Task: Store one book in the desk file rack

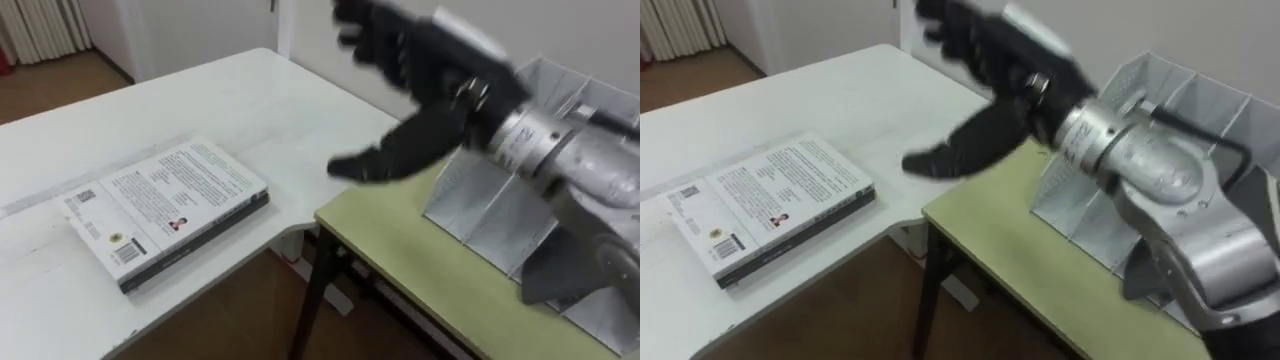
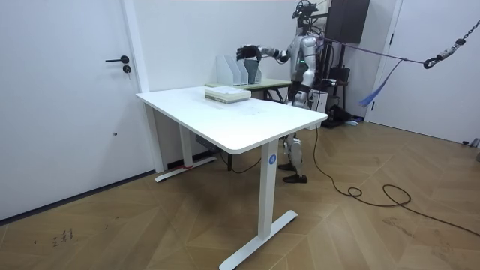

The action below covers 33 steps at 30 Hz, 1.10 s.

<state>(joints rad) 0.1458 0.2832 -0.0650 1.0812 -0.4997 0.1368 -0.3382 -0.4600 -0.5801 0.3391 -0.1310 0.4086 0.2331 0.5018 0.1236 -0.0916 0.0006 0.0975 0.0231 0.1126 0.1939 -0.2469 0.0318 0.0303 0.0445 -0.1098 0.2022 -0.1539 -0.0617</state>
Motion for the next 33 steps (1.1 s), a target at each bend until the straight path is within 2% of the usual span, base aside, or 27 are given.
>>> {"method": "enact_joint_trajectory", "body": {"at_steps": [4, 6, 9, 10, 13, 14, 15, 16, 17, 19, 23, 29, 33], "points": [[-463, 85, -634, 241, -223, 90, -35, 0, 1285, 105, 1096, 734, -686, 200, 1649, 0, 486, 54, 40, -8, -15, -43, 33, 0, 1, -4, -32, -56, 25, -2, 4, 3], [-547, 81, -713, 362, -241, 84, -42, 0, 1792, 290, 1123, 1017, -1011, 254, 2174, 0, 527, 117, 87, -71, -30, -74, 48, 0, 2, -31, -51, -89, 20, -3, 5, 4], [-576, 39, -648, 408, -226, 85, -40, 0, 2864, 795, 1110, 2281, -2175, 79, 2502, 0, 644, 155, 90, -60, -29, -94, 1, 0, 2, -31, -55, -144, -4, -1, 7, 3], [-568, -18, -652, 445, -414, 63, -34, 0, 3354, 1095, 1074, 3125, -2727, 78, 2506, 0, 685, 184, 96, -11, -29, -98, 3, 0, 2, 10, -57, -166, -10, -1, 7, 5], [-389, -197, -672, 437, -825, 35, -11, 0, 4489, 1647, 943, 5030, -3734, 69, 2469, 0, 638, 403, 43, -32, -48, -148, 1, -3, 7, 37, -98, -315, -27, -2, 9, 5], [-362, -278, -668, 447, -987, 3, 15, 0, 4836, 1931, 763, 5900, -4007, 60, 2347, 0, 614, 474, 18, -27, -55, -139, -16, -3, 8, 38, -106, -313, -17, -8, 20, 0], [-314, -325, -667, 449, -1048, -50, 33, 0, 5002, 2053, 673, 6296, -4108, 48, 2245, 0, 615, 530, 13, -10, -55, -127, -32, -3, 8, 44, -105, -313, -6, -11, 25, -4], [-197, -415, -685, 429, -1282, -170, 83, 0, 5271, 2245, 553, 7136, -4146, -41, 1993, 0, 517, 699, 0, 7, -51, -97, -43, -3, 8, 58, -102, -314, -11, -12, 27, 0], [-137, -532, -620, 498, -1308, -263, 149, 0, 5454, 2517, 147, 8185, -4139, -289, 1720, 0, 400, 774, -17, 13, -51, -78, -45, -3, 8, 80, -103, -316, -12, -13, 28, 0], [-42, -690, -488, 581, -1314, -381, 246, 0, 5594, 2942, -796, 9699, -4041, -583, 1127, 0, 241, 872, 20, -9, -56, -58, -47, -2, 7, 80, -112, -354, -40, -18, 30, 0], [297, -865, -70, 671, -981, -618, 316, 0, 5689, 3467, -2200, 11628, -3280, -1384, -195, 0, -111, 940, -33, 41, -46, -94, -39, 21, -31, 254, -92, -435, -300, -30, -9, 7], [438, -1031, 632, 769, -304, -711, 649, 0, 5648, 3879, -2918, 12901, -2510, -1739, -1608, 0, -422, 889, 2, 34, -76, -109, 63, 55, -83, 355, -95, -563, -398, -34, -33, 10], [431, -1063, 964, 749, 381, -701, 736, 0, 5621, 3969, -3179, 13213, -2160, -1804, -1888, 0, -648, 925, -4, 32, -104, -277, 36, 55, -82, 409, -104, -621, -510, -31, -4, 10]]}}
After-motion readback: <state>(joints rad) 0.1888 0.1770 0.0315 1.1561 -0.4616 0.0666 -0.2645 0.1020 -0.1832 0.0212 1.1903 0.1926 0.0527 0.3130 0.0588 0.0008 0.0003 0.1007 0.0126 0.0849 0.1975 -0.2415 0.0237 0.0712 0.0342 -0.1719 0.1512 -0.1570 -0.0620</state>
